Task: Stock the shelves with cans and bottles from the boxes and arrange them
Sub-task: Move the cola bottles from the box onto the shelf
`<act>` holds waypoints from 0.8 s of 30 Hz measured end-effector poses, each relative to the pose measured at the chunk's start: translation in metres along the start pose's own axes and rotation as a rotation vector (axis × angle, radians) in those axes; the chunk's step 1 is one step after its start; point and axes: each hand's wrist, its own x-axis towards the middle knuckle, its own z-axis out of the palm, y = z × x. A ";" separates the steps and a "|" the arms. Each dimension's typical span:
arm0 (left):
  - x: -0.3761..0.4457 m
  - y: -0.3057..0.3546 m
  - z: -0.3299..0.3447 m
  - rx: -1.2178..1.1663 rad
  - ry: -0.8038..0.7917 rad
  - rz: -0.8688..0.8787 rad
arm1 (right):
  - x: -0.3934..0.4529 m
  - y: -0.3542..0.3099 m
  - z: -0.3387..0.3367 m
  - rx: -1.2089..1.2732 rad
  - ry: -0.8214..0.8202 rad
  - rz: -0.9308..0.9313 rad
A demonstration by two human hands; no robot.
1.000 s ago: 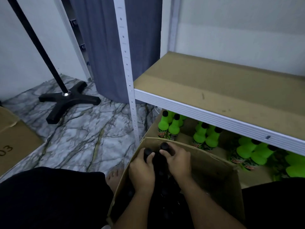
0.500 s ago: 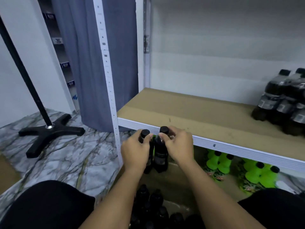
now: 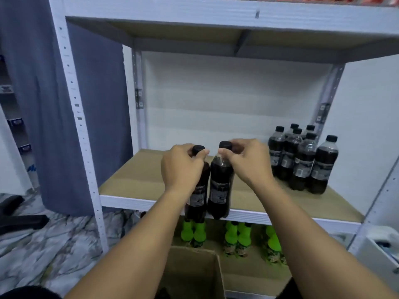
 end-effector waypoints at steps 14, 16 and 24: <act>0.046 0.045 0.108 -0.063 -0.171 -0.019 | 0.058 0.081 -0.051 -0.049 0.066 0.140; 0.048 0.044 0.118 -0.072 -0.180 -0.016 | 0.062 0.091 -0.051 -0.065 0.074 0.139; 0.034 0.015 0.137 -0.259 -0.178 0.037 | 0.053 0.114 -0.048 0.092 0.130 0.175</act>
